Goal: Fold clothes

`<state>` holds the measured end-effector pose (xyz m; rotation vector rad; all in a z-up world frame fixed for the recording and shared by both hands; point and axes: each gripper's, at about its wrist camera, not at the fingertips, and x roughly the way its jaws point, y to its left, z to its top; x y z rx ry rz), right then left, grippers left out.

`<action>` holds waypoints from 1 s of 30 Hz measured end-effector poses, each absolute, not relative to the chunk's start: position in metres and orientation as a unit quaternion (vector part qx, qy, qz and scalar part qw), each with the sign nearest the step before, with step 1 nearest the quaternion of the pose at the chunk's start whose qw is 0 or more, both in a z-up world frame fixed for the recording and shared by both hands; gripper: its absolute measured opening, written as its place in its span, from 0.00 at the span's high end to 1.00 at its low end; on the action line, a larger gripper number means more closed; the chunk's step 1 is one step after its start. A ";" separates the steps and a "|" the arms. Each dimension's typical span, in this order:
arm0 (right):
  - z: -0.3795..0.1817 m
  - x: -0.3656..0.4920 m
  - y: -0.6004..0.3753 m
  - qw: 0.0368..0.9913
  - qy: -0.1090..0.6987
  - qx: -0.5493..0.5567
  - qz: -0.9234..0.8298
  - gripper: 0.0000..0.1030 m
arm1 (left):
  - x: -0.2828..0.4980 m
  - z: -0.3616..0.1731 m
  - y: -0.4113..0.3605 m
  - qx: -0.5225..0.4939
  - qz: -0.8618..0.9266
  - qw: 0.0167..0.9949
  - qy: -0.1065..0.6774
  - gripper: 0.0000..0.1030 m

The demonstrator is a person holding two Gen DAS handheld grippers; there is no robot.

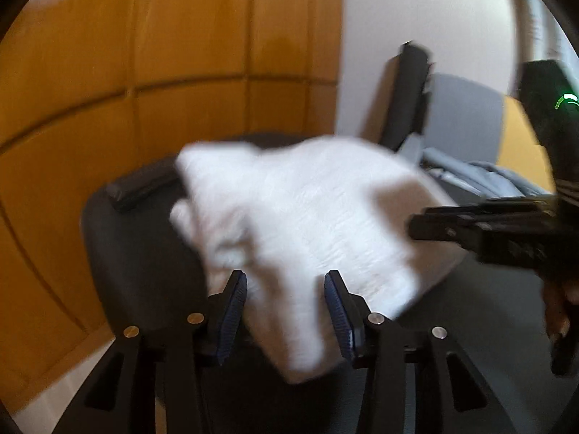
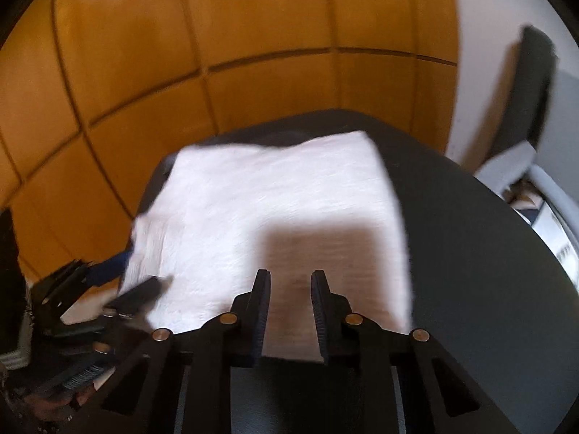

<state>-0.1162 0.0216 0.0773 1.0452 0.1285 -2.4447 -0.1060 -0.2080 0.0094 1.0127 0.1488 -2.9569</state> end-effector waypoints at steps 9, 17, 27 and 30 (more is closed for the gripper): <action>0.045 -0.115 -0.004 0.194 0.110 0.411 -0.884 0.77 | -0.104 -0.005 -0.220 0.342 -0.931 0.006 0.128 0.47; 0.072 -0.070 0.035 0.166 0.017 0.417 -0.893 0.13 | -0.065 0.022 -0.202 0.379 -0.912 0.056 0.148 0.48; 0.083 0.004 0.053 0.148 -0.020 0.448 -0.881 0.13 | -0.023 0.049 -0.154 0.396 -0.913 0.051 0.089 0.49; 0.089 0.010 0.050 0.141 -0.001 0.446 -0.884 0.13 | -0.010 0.060 -0.148 0.393 -0.914 0.037 0.094 0.49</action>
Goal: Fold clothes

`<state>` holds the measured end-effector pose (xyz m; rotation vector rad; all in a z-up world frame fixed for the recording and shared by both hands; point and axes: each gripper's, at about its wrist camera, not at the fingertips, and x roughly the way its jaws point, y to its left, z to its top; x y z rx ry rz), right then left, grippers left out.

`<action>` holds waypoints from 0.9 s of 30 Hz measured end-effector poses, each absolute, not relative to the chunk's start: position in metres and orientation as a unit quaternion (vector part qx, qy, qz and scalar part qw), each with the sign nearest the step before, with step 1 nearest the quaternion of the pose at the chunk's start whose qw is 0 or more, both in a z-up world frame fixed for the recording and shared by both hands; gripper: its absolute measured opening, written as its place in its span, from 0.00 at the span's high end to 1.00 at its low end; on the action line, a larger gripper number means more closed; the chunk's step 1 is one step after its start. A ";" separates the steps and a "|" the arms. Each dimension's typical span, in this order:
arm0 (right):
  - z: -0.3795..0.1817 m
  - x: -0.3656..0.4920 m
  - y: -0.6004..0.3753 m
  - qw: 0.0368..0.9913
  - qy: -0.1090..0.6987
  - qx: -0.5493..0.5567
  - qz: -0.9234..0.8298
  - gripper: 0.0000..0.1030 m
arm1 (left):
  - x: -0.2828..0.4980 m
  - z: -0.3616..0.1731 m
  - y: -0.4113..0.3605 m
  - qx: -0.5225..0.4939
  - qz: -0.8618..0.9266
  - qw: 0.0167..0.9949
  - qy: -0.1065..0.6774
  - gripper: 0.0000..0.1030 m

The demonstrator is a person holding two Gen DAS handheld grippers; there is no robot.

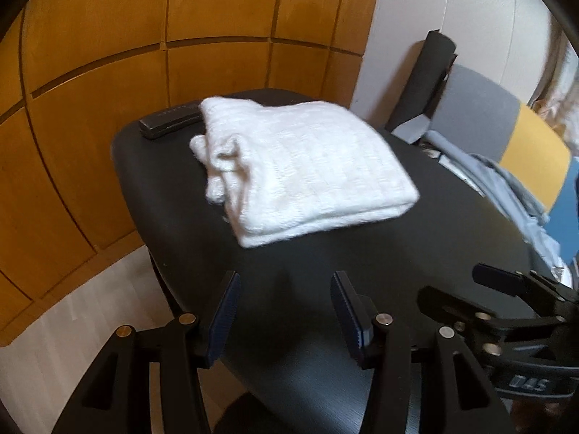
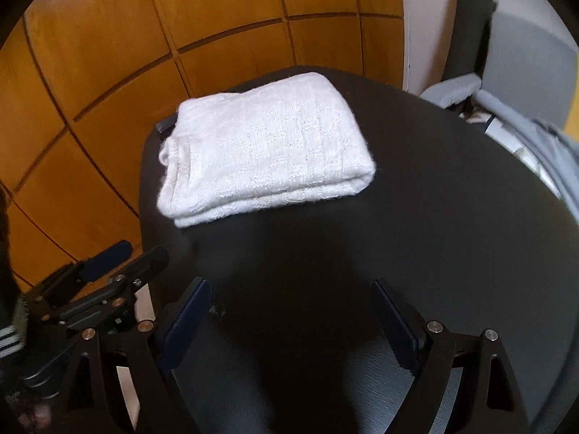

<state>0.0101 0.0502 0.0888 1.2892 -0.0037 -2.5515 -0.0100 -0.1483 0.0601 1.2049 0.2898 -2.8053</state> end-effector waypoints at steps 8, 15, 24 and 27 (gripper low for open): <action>0.116 0.026 0.040 0.141 0.023 0.418 -0.897 0.12 | 0.011 0.080 -0.155 0.372 -0.920 0.073 0.102 0.49; 0.119 0.032 0.032 0.137 0.034 0.413 -0.900 0.12 | 0.020 0.083 -0.157 0.361 -0.924 0.062 0.110 0.49; 0.114 0.030 0.030 0.134 0.035 0.417 -0.898 0.12 | 0.012 0.060 -0.163 0.412 -0.897 0.054 0.148 0.49; 0.112 0.030 0.028 0.138 0.038 0.417 -0.898 0.12 | 0.012 0.057 -0.163 0.414 -0.896 0.058 0.148 0.49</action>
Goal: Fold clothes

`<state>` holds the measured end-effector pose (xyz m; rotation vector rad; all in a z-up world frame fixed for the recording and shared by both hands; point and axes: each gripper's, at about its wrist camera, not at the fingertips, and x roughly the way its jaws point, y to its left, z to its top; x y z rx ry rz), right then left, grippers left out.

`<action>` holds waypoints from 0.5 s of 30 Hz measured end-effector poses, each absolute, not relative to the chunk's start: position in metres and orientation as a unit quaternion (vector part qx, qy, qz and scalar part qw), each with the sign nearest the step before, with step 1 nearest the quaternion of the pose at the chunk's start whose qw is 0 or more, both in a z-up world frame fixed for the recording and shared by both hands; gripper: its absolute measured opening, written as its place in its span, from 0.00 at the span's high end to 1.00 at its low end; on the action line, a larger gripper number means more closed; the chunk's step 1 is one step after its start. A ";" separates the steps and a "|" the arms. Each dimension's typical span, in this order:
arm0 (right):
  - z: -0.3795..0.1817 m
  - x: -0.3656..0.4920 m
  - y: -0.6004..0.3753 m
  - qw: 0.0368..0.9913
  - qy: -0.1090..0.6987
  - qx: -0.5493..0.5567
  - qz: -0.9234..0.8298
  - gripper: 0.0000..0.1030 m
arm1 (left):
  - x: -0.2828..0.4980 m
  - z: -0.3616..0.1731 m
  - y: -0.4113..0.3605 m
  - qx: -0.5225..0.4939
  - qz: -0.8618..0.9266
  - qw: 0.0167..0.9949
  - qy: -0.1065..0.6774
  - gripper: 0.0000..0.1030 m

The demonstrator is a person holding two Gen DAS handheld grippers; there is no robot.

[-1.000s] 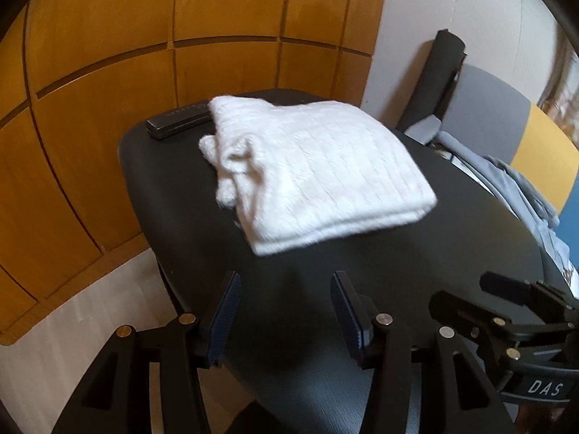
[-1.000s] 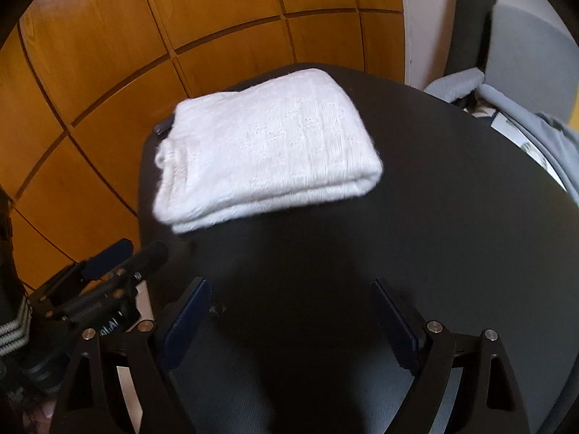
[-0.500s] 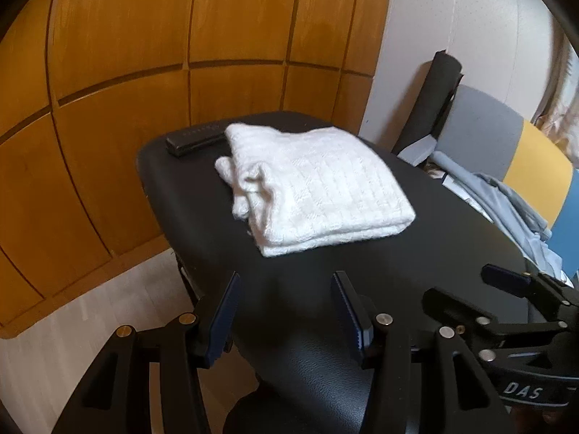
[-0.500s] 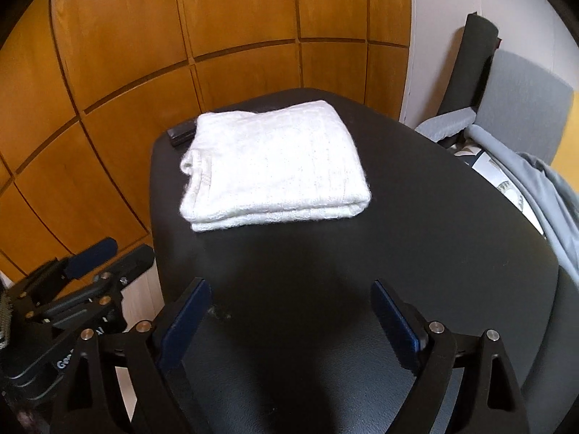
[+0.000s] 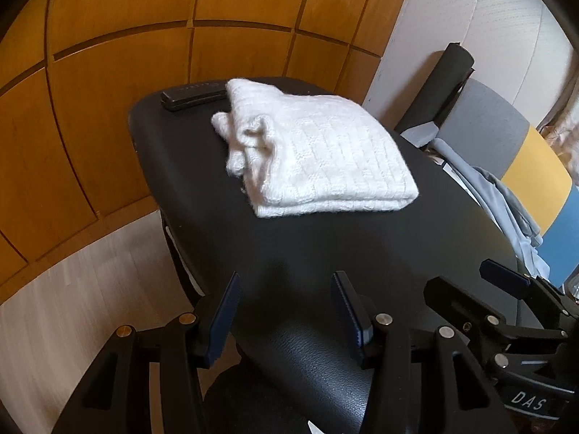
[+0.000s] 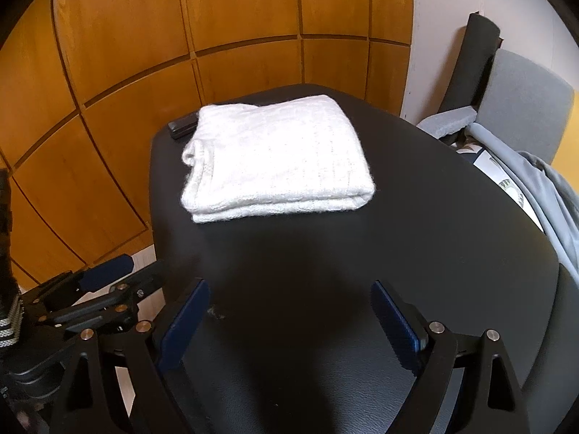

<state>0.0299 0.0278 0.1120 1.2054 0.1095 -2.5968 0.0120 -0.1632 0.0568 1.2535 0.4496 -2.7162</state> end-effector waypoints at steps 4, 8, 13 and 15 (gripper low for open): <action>0.109 0.028 0.026 0.139 0.039 0.419 -0.896 0.12 | 0.010 0.056 -0.161 0.419 -0.895 0.072 0.137 0.48; 0.107 0.027 0.027 0.139 0.034 0.421 -0.896 0.12 | 0.018 0.061 -0.159 0.404 -0.897 0.133 0.123 0.39; 0.106 0.028 0.027 0.141 0.036 0.422 -0.895 0.11 | 0.022 0.061 -0.158 0.397 -0.900 0.138 0.116 0.39; 0.106 0.028 0.028 0.141 0.033 0.423 -0.895 0.11 | 0.022 0.061 -0.157 0.396 -0.900 0.147 0.105 0.39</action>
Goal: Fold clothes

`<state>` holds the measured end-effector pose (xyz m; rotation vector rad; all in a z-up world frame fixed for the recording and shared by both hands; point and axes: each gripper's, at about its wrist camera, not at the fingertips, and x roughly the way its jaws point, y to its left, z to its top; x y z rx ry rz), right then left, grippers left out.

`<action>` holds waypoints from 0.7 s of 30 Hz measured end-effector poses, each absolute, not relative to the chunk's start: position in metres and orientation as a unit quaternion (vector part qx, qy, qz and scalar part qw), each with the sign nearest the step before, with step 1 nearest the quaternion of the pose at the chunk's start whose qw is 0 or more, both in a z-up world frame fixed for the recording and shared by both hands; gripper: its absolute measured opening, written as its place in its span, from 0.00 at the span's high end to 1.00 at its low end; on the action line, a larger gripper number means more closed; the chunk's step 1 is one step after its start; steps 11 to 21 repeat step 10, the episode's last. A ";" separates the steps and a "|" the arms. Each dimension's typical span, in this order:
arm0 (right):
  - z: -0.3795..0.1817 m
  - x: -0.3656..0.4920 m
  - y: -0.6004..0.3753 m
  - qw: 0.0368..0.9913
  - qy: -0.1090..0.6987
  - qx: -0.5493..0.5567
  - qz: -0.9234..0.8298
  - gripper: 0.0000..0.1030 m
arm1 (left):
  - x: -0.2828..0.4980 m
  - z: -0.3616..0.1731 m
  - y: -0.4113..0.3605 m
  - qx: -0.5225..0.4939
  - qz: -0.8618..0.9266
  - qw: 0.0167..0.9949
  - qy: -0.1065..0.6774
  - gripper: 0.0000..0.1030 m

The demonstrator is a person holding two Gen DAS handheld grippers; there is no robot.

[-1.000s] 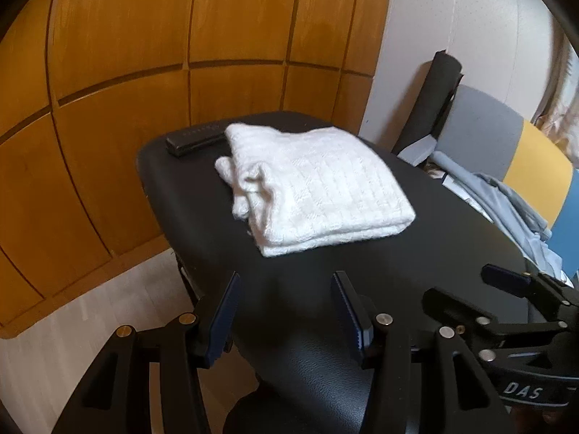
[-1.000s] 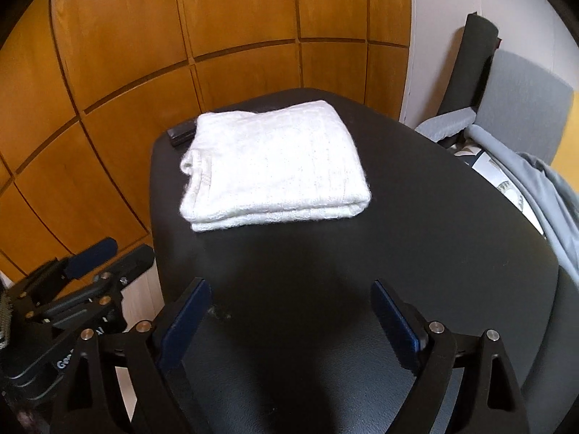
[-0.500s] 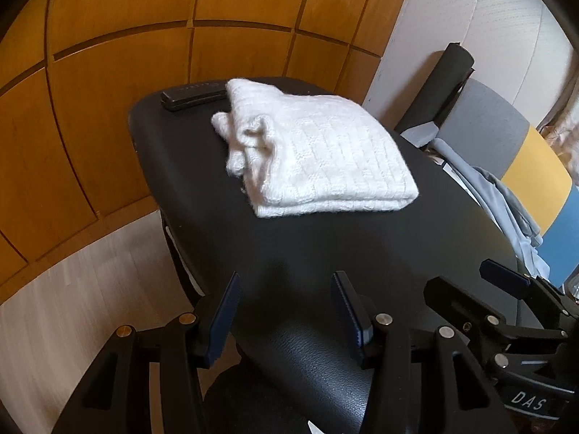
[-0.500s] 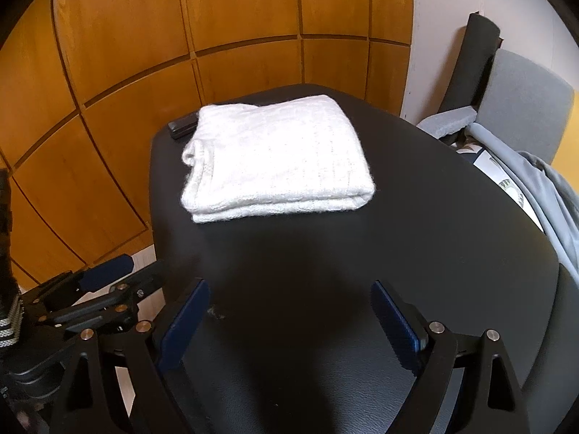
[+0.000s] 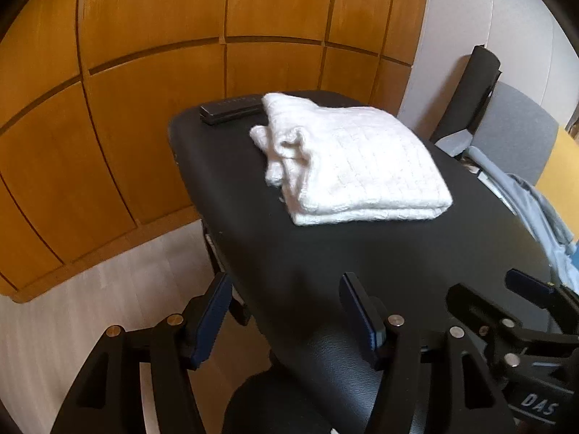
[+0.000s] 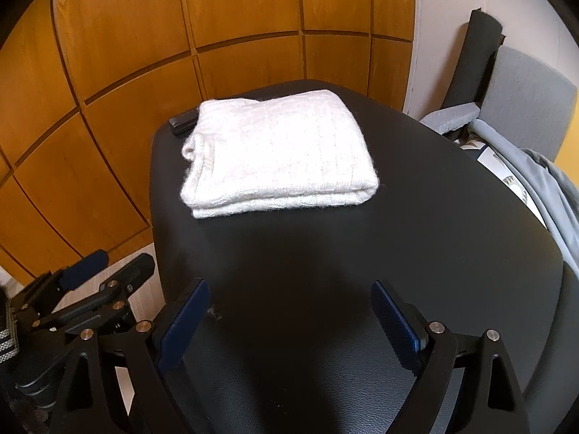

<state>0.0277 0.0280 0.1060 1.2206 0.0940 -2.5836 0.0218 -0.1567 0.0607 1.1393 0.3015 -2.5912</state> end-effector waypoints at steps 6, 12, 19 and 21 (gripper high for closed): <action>0.105 0.028 0.027 0.142 0.031 0.424 -0.894 0.11 | 0.024 0.062 -0.154 0.394 -0.900 0.160 0.091 0.40; 0.104 0.028 0.028 0.142 0.029 0.426 -0.893 0.11 | 0.024 0.063 -0.152 0.393 -0.901 0.161 0.082 0.40; 0.104 0.028 0.028 0.142 0.029 0.426 -0.893 0.11 | 0.024 0.063 -0.152 0.393 -0.901 0.161 0.082 0.40; 0.104 0.028 0.028 0.142 0.029 0.426 -0.893 0.11 | 0.024 0.063 -0.152 0.393 -0.901 0.161 0.082 0.40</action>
